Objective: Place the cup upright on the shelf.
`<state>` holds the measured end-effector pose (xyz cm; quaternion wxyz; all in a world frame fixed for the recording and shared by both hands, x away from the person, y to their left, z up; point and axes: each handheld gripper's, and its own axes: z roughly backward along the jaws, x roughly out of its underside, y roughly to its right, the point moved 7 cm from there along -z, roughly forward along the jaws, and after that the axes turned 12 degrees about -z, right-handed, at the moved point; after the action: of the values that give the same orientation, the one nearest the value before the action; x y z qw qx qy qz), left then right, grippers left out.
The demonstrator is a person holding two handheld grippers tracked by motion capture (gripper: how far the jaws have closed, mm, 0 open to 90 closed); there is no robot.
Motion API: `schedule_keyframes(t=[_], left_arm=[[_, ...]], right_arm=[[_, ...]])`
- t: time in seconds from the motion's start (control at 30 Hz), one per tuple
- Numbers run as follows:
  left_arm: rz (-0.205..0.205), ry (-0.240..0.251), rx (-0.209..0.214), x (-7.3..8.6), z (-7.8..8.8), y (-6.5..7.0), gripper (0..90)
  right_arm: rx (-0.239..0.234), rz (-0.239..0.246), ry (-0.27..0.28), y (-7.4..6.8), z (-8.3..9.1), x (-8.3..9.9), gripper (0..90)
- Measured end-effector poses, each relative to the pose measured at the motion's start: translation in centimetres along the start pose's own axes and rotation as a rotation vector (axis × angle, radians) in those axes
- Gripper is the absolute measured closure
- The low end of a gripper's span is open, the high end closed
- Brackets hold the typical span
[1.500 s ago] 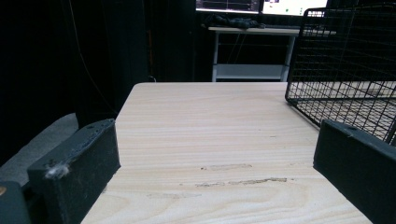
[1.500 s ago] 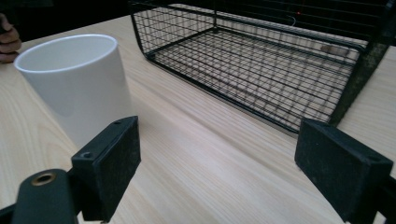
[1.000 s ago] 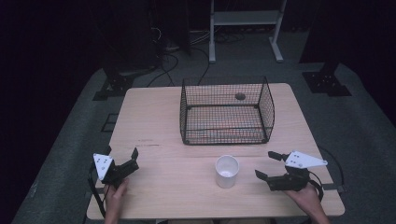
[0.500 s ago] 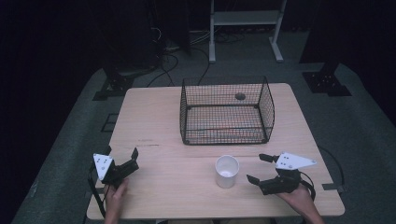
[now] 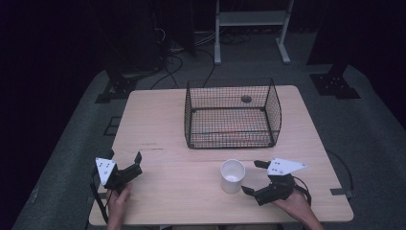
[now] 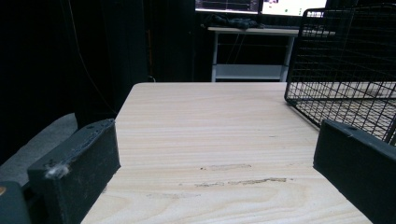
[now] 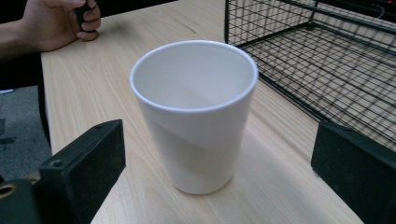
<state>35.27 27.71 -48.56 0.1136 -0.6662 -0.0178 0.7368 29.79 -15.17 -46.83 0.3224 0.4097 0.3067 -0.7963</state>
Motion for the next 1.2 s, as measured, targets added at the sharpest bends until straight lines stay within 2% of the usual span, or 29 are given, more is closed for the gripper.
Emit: schedule_keyframes(t=[0.4, 0.77, 0.8, 0.83, 0.9, 1.0, 1.2], left_arm=[[0.000, -0.001, 0.000, 0.0, 0.0, 0.0, 0.0], [0.001, 0.000, 0.000, 0.0, 0.0, 0.0, 0.0], [0.003, 0.000, 0.001, 0.0, 0.0, 0.0, 0.0], [0.002, 0.000, 0.002, 0.0, 0.0, 0.0, 0.0], [0.004, 0.000, 0.002, 0.0, 0.0, 0.0, 0.0], [0.003, 0.001, 0.002, 0.0, 0.0, 0.0, 0.0], [0.000, 0.001, 0.002, 0.0, 0.0, 0.0, 0.0]], right_arm=[[-0.036, 0.003, -0.049, -1.0, -2.3, -0.3, 2.5], [-0.048, 0.005, -0.095, -1.1, -4.5, -0.7, 3.0], [-0.056, 0.006, -0.096, -1.2, -4.8, -0.8, 11.1], [-0.057, 0.003, -0.092, -1.2, -4.8, -0.9, 13.9], [-0.074, 0.004, -0.088, -1.3, -4.9, -1.0, 14.9], [-0.065, 0.002, -0.080, -1.2, -5.0, -1.3, 17.6], [-0.089, 0.002, -0.086, -1.4, -5.0, -2.3, 18.5]])
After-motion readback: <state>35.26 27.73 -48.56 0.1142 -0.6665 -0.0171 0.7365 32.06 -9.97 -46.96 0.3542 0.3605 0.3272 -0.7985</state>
